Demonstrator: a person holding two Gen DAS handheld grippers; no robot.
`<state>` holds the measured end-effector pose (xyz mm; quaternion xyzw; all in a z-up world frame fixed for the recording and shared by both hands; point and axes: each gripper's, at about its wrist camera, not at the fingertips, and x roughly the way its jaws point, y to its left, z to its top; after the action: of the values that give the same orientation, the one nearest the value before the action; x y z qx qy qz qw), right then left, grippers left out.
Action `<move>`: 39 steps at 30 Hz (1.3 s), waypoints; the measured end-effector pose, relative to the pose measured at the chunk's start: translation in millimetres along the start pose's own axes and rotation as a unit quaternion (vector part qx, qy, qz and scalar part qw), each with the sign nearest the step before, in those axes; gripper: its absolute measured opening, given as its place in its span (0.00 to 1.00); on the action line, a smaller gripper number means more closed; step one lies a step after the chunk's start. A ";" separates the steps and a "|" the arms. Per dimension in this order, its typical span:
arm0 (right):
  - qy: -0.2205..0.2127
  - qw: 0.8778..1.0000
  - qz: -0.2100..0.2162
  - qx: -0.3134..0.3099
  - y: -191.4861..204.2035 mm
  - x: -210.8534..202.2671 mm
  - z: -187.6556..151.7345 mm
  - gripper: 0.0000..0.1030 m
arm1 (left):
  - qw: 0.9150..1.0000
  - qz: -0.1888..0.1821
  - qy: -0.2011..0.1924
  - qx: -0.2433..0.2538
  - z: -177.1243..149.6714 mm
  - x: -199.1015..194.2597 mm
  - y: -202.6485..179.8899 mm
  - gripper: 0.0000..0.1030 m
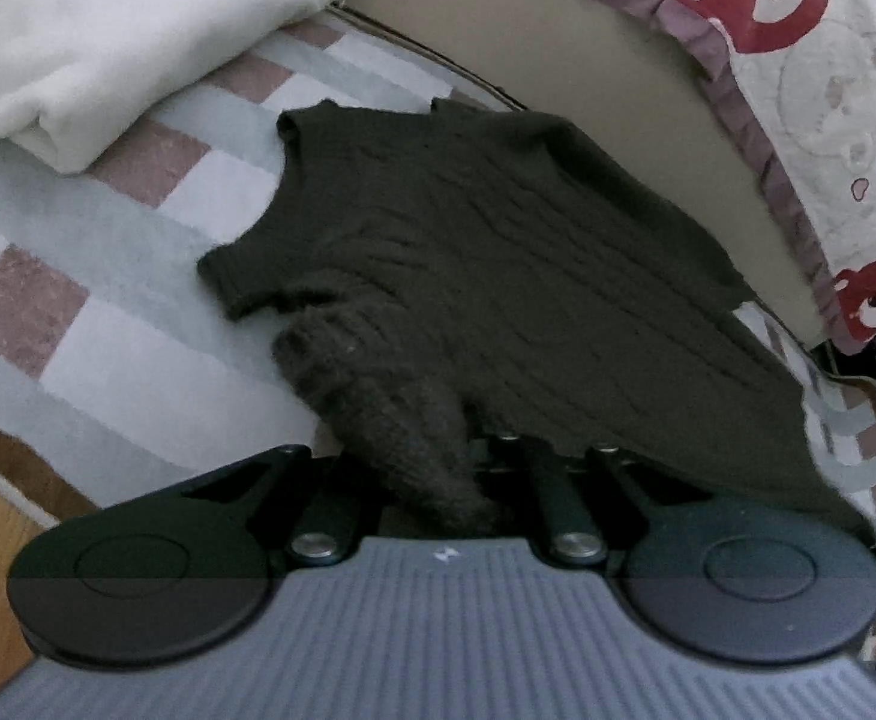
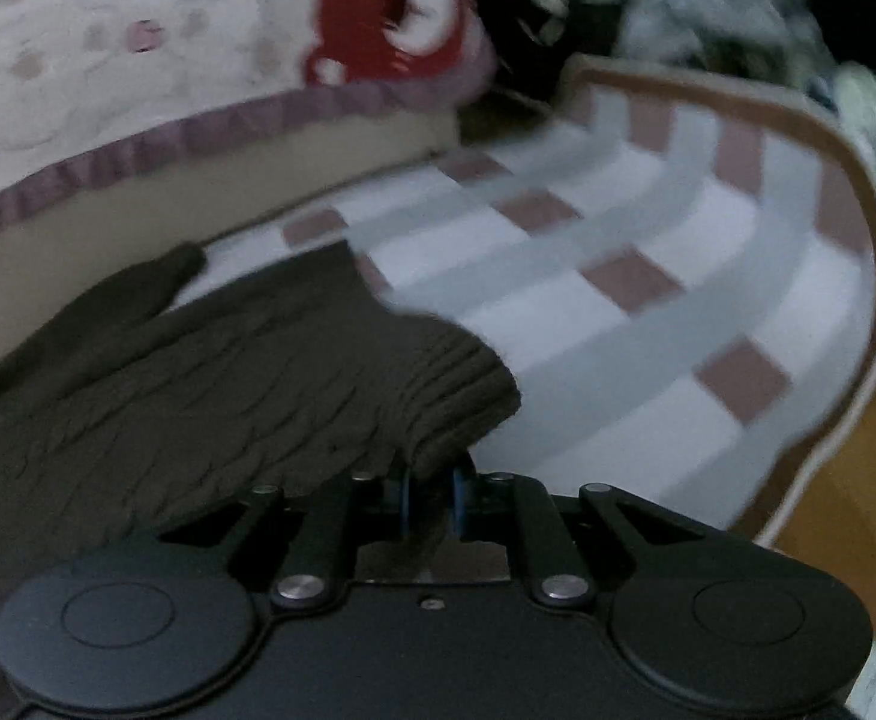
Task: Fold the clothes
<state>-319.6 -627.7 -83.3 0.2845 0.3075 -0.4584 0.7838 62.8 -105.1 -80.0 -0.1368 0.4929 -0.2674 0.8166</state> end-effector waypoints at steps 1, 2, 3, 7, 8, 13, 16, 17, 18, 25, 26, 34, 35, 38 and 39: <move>0.005 1.000 -0.005 0.004 -2.7 -0.5 0.7 0.12 | 1.000 -0.003 -0.002 -0.001 1.7 -4.0 0.3 0.06; 0.006 1.000 -0.010 -0.002 -0.6 -1.5 1.8 0.12 | 1.000 -0.007 -0.004 -0.002 3.4 -8.0 0.7 0.06; 0.008 1.000 -0.015 -0.013 3.4 -1.4 1.4 0.12 | 1.000 -0.010 -0.007 -0.004 4.8 -12.1 1.1 0.05; 0.008 0.999 -0.024 -0.040 10.1 -15.3 -1.5 0.12 | 1.000 0.001 -0.016 -0.001 0.4 -31.1 7.1 0.04; 0.010 0.999 -0.024 -0.038 8.6 -15.9 -1.1 0.12 | 1.000 0.008 -0.011 0.004 -2.3 -30.0 9.9 0.04; 0.081 0.995 -0.059 -0.021 -1.6 11.4 -10.1 0.12 | 0.997 0.048 0.035 -0.048 -19.7 2.9 39.2 0.04; 0.074 0.995 -0.062 -0.028 -0.3 4.3 -8.4 0.12 | 0.997 0.071 0.018 0.024 -25.8 -3.4 18.9 0.04; 0.073 0.995 -0.061 -0.025 -2.4 2.1 -8.3 0.12 | 0.996 0.079 0.014 0.048 -25.4 -7.9 11.6 0.05; 0.074 0.995 -0.062 -0.020 -5.7 1.6 -9.1 0.12 | 0.996 0.077 0.013 0.051 -23.5 -11.2 9.0 0.05; 0.108 0.992 -0.068 -0.001 -10.2 20.2 -14.6 0.12 | 0.986 0.147 0.059 0.046 -25.9 11.1 18.5 0.06; 0.106 0.992 -0.065 0.003 -11.8 18.0 -14.4 0.12 | 0.985 0.153 0.060 0.053 -27.7 10.2 15.9 0.05; 0.060 0.989 -0.131 0.027 -16.2 -1.9 -12.0 0.52 | 0.977 0.212 0.037 -0.012 -5.1 -24.3 21.8 0.34; 0.046 0.987 -0.154 0.025 -13.9 -6.9 -10.9 0.54 | 0.978 0.208 0.027 -0.019 2.5 -34.3 23.1 0.34; -0.013 0.983 -0.184 0.026 -7.7 -33.0 -6.0 0.58 | 0.984 0.180 -0.007 0.005 20.9 -57.6 10.0 0.34; -0.031 0.984 -0.170 0.034 -6.1 -42.3 -3.1 0.58 | 0.986 0.163 -0.018 0.033 28.1 -59.6 -1.9 0.34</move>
<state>-342.2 -605.0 -55.0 0.2403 0.3111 -0.6036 0.6937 64.8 -73.7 -22.1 -0.0325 0.4848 -0.1445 0.8620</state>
